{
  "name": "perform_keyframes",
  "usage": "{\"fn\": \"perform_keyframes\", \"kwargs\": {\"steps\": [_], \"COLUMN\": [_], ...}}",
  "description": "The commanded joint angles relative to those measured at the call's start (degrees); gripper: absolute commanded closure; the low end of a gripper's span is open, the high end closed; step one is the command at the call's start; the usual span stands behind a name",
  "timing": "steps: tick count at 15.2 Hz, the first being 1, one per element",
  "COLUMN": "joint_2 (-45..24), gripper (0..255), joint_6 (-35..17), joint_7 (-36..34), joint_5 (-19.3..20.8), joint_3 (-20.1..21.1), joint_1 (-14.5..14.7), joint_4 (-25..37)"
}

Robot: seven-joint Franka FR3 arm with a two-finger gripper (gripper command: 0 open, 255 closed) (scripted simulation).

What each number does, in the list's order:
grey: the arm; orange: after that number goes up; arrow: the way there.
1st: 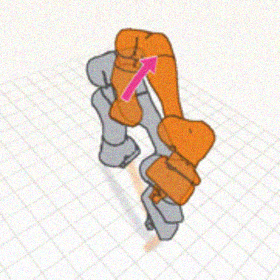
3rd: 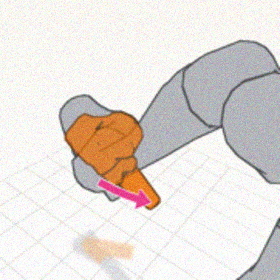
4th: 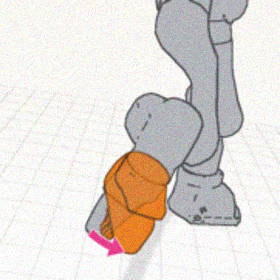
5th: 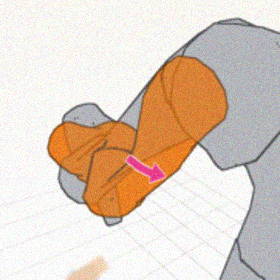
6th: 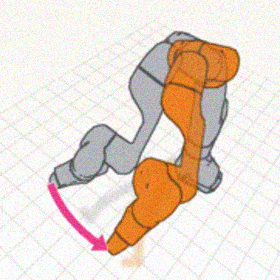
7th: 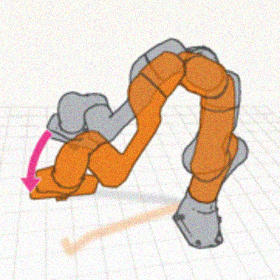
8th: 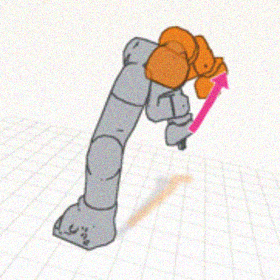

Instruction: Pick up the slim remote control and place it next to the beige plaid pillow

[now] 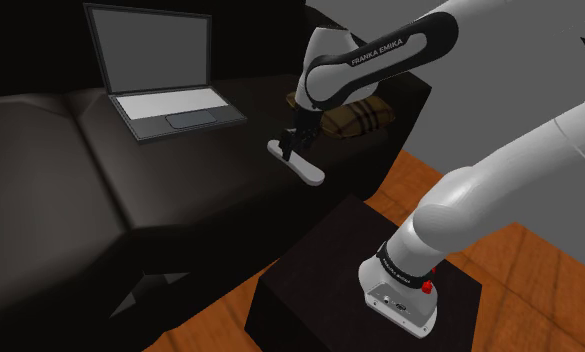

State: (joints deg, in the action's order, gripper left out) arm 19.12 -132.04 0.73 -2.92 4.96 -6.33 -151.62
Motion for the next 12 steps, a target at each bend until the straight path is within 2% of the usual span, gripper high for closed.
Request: {"fn": "perform_keyframes", "kwargs": {"steps": [1, 5, 12], "joint_2": [0.0, 4.5, 4.5], "gripper": [0, 0, 0], "joint_6": [0.0, 8.6, 8.6], "joint_7": [0.0, 0.1, 0.1], "joint_5": [0.0, 0.0, 0.0], "joint_3": [0.0, -0.3, -0.3], "joint_1": [0.0, 0.0, 0.0], "joint_4": [0.0, 4.1, 4.1]}}
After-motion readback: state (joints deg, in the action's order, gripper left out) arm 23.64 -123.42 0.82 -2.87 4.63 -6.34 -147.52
